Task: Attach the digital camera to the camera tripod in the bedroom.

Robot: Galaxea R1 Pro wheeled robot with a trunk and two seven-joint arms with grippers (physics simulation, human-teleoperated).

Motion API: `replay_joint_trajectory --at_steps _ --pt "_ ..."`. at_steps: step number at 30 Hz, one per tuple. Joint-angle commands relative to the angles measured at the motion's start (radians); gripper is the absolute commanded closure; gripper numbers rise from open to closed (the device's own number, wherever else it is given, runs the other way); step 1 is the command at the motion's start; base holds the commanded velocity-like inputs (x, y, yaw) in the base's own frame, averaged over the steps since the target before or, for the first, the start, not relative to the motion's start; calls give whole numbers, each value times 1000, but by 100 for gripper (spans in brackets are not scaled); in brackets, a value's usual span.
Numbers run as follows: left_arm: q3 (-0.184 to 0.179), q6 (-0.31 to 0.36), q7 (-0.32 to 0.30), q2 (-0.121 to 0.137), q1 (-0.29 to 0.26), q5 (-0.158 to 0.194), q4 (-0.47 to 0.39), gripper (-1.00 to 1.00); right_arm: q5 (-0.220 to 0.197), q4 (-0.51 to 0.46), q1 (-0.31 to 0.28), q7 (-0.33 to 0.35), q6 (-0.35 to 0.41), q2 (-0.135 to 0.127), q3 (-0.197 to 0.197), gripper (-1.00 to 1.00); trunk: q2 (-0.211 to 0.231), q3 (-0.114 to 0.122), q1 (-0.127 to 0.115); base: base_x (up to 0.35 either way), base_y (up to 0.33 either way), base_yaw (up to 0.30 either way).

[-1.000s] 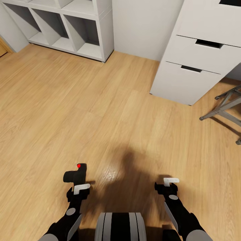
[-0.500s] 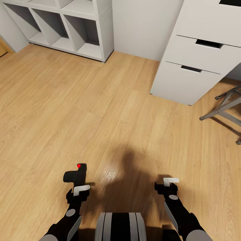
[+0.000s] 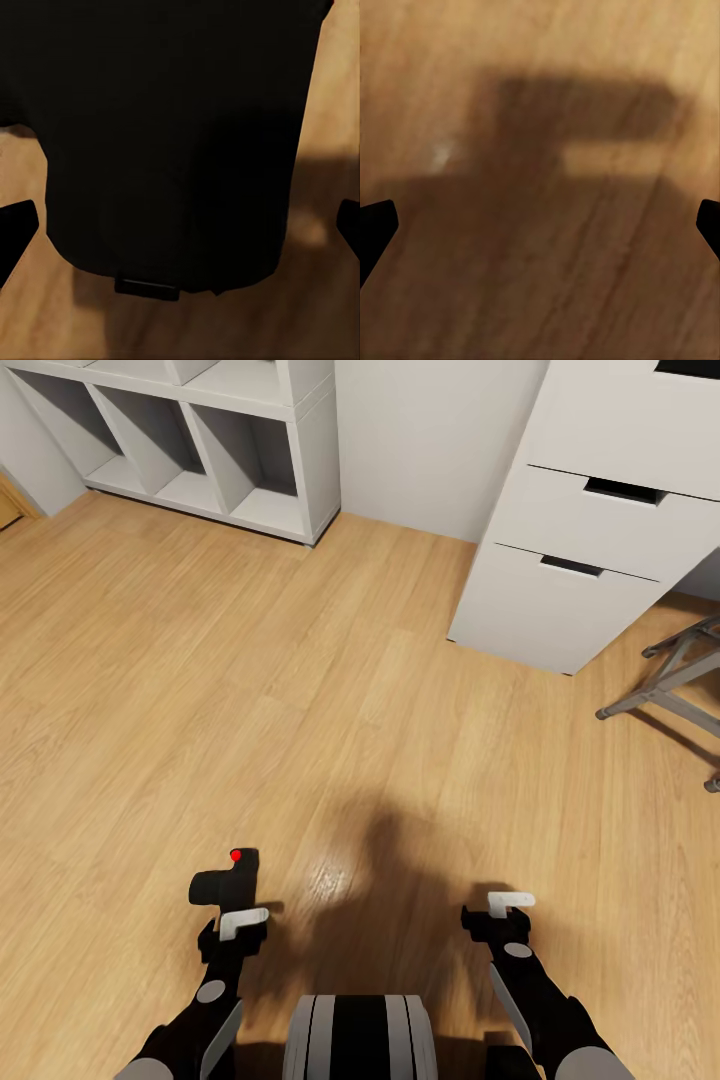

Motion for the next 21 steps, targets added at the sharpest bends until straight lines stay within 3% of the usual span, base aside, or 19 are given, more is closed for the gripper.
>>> replay_joint_trajectory --at_steps 1,15,16,21 --pt "-9 -3 8 1 -1 7 -1 -100 6 -2 0 -4 8 0 1 -100 0 0 0 0 0 0" --pt "-8 4 8 2 0 8 -45 -100 6 -1 0 -4 7 0 1 -100 0 0 0 0 0 0" --pt "-8 6 8 2 0 9 -45 100 6 -1 0 -4 7 0 1 -100 0 0 0 0 0 0" --pt "-8 8 8 2 0 10 -45 100 6 -1 0 -3 6 1 1 -100 0 0 0 0 0 0"
